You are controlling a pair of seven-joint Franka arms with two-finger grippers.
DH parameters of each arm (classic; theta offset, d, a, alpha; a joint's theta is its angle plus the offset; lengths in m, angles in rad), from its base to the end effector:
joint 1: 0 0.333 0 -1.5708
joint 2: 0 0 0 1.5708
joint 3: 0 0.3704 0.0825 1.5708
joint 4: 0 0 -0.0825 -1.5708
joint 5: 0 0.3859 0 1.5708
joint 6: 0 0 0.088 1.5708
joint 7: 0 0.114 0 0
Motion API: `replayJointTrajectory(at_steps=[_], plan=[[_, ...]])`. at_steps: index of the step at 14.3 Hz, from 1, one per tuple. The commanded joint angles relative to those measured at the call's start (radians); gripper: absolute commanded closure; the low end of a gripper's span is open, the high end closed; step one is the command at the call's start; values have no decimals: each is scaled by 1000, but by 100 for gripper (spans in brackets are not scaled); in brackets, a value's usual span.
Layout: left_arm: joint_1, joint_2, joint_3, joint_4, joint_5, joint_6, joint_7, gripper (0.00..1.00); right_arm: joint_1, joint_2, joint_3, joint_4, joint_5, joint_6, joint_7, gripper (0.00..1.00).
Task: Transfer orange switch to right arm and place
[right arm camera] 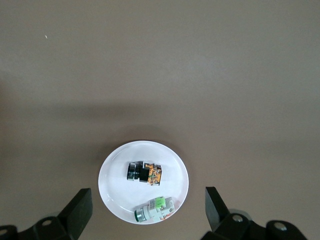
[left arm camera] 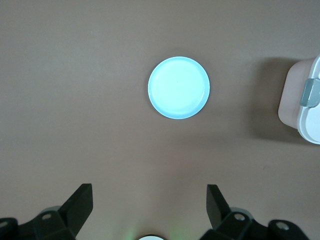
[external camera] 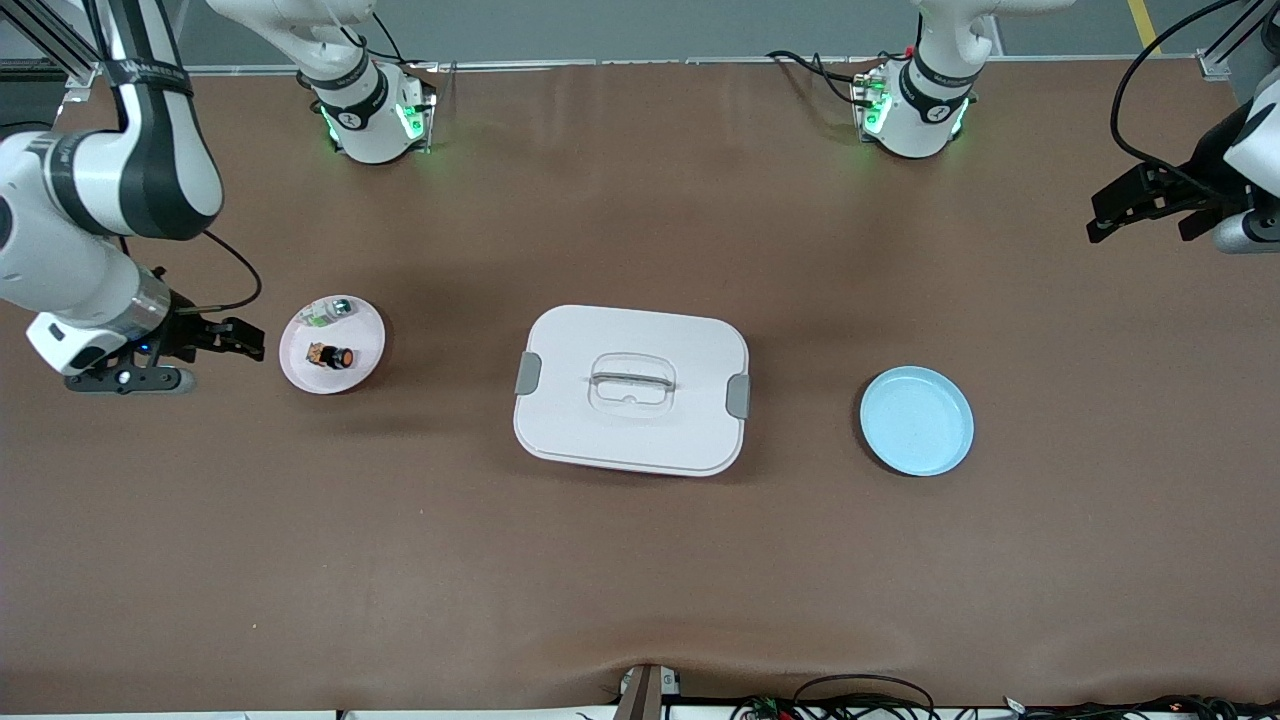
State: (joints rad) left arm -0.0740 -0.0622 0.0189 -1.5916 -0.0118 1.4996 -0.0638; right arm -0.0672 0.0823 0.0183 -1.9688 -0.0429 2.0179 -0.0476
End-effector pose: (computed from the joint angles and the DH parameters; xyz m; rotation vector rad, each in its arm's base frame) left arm 0.5252 -0.0300 0.6896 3.1300 0.0125 -0.0478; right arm 0.5764 -0.0312 0.4734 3.1058 0.0277 -0.0542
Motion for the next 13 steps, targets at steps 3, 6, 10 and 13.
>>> replayJointTrajectory(at_steps=[3, 6, 10, 13], plan=[[-3, -13, -4, -8, 23, -5, 19, 0, -6, 7, 6, 143, 11, -171, 18, 0], [0, -14, -22, -8, 27, -5, 19, 0, -6, 4, 6, 206, 11, -225, 25, 0], [2, -16, -22, -10, 27, -5, 19, 0, -5, 2, 5, 234, 11, -249, 25, 0], [2, -15, -22, -8, 27, -5, 19, 0, 4, -12, 2, 235, 9, -263, 23, 0]])
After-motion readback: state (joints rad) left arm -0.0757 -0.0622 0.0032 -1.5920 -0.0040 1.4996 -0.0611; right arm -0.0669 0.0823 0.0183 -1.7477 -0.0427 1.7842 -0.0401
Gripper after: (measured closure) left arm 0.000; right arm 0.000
